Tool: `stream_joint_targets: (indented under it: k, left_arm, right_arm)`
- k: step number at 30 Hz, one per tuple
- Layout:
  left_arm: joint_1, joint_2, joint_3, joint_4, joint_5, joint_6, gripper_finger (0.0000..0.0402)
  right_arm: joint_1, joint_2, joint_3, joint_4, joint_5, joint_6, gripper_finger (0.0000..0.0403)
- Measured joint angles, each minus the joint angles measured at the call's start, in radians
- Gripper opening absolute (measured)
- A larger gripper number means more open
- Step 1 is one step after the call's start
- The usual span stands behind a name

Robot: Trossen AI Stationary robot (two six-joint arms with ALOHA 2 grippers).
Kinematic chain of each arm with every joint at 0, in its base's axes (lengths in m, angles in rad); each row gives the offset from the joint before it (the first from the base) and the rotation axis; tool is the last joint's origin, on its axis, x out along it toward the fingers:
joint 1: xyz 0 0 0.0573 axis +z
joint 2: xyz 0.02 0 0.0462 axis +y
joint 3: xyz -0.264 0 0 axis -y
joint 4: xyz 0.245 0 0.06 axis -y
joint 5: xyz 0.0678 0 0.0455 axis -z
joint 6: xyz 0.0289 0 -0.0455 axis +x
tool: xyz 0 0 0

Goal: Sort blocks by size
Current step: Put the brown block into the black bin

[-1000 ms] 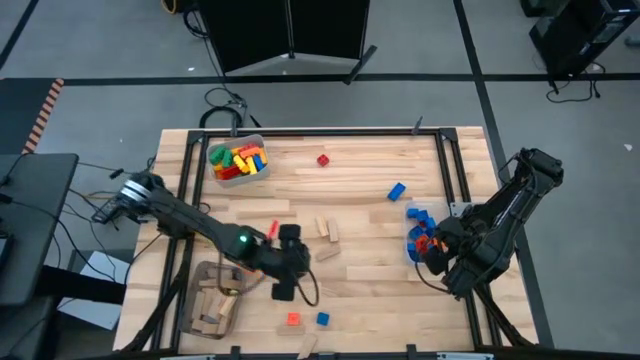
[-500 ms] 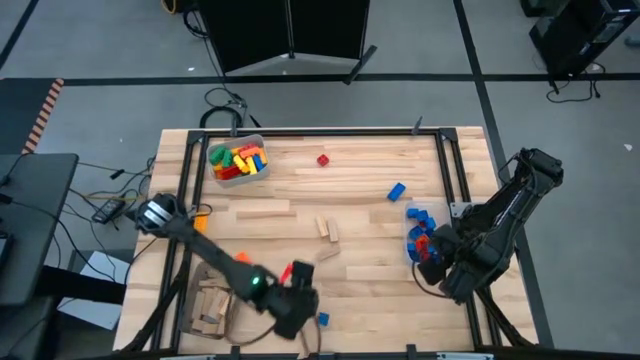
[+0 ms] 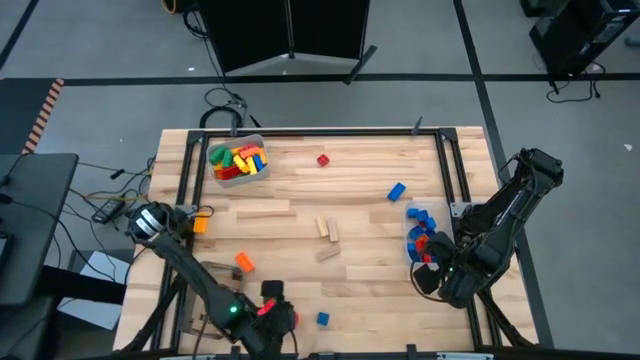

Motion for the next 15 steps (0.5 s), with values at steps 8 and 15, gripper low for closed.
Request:
stream_joint_targets:
  k: [8,15]
  left_arm:
    - [-0.032,0.0,-0.092,0.02,0.062,-0.266,0.0253]
    - [-0.029,0.0,-0.195,0.2,0.1,-0.296,0.0253]
  right_arm:
    - [0.0,0.0,0.0,0.029,0.032,0.001,0.0323]
    - [0.0,0.0,0.0,0.034,0.033,0.0,0.0324]
